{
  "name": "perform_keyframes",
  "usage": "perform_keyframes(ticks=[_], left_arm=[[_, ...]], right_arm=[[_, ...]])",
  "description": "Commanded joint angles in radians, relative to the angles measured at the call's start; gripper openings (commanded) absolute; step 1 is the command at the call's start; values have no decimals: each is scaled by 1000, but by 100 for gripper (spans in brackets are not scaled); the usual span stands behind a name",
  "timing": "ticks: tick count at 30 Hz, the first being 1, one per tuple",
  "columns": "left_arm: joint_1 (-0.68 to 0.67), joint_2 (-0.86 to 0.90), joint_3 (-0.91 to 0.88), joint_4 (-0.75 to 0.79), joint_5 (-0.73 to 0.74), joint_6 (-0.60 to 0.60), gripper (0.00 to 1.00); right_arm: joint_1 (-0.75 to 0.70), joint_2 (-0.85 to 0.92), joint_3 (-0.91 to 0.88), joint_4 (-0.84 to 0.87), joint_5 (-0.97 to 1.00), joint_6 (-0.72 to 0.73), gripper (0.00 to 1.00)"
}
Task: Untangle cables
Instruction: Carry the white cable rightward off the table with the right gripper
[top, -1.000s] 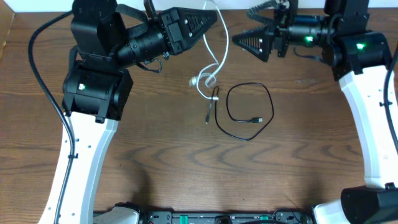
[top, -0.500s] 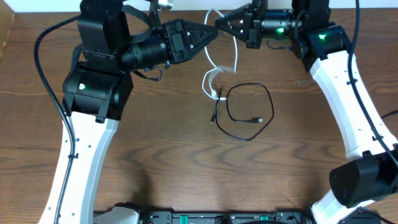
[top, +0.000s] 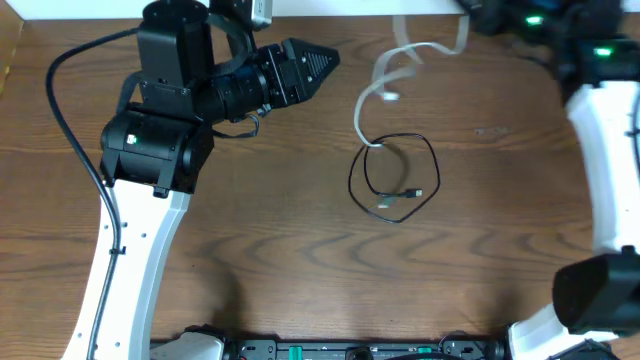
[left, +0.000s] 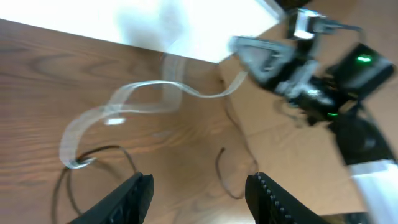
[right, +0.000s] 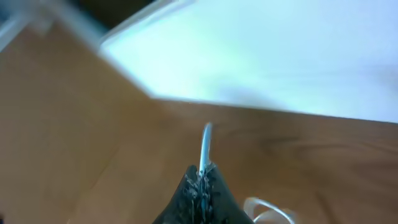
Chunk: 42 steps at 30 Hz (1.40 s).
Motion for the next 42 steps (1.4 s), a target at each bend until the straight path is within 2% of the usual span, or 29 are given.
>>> perform_keyframes(ticks=[1, 6, 13, 18, 20, 23, 26, 30, 32, 34, 35, 37, 42], left_arm=[[2, 1, 8, -23, -65, 87, 53], [2, 19, 4, -78, -65, 153, 53], [2, 68, 2, -108, -64, 170, 53], [2, 101, 2, -114, -65, 177, 53], [2, 113, 2, -125, -65, 192, 53], [2, 123, 2, -129, -65, 200, 53], [2, 130, 2, -129, -65, 200, 53], [2, 135, 2, -129, -70, 218, 53], [2, 136, 2, -129, -89, 218, 53], [2, 136, 2, -129, -91, 217, 53], [2, 136, 2, -130, -91, 217, 53], [2, 136, 2, -137, -90, 217, 53], [2, 136, 2, -164, -91, 218, 53]], right_arm=[[-119, -63, 7, -31, 139, 95, 1], [-295, -63, 7, -134, 228, 129, 1], [-467, -63, 7, -236, 321, 123, 1], [-534, -63, 7, -234, 542, 114, 1], [-570, -64, 8, -206, 557, 114, 1], [-621, -67, 19, -145, 463, 121, 1], [-671, -79, 47, -71, 330, 197, 1], [-714, -115, 58, 171, -111, 483, 1], [-710, -132, 58, 338, -232, 666, 1], [-702, -152, 58, 497, -260, 779, 1], [-702, -167, 58, 546, -240, 796, 1], [-710, -186, 58, 531, -189, 783, 1], [-735, -184, 58, 296, -93, 598, 1]])
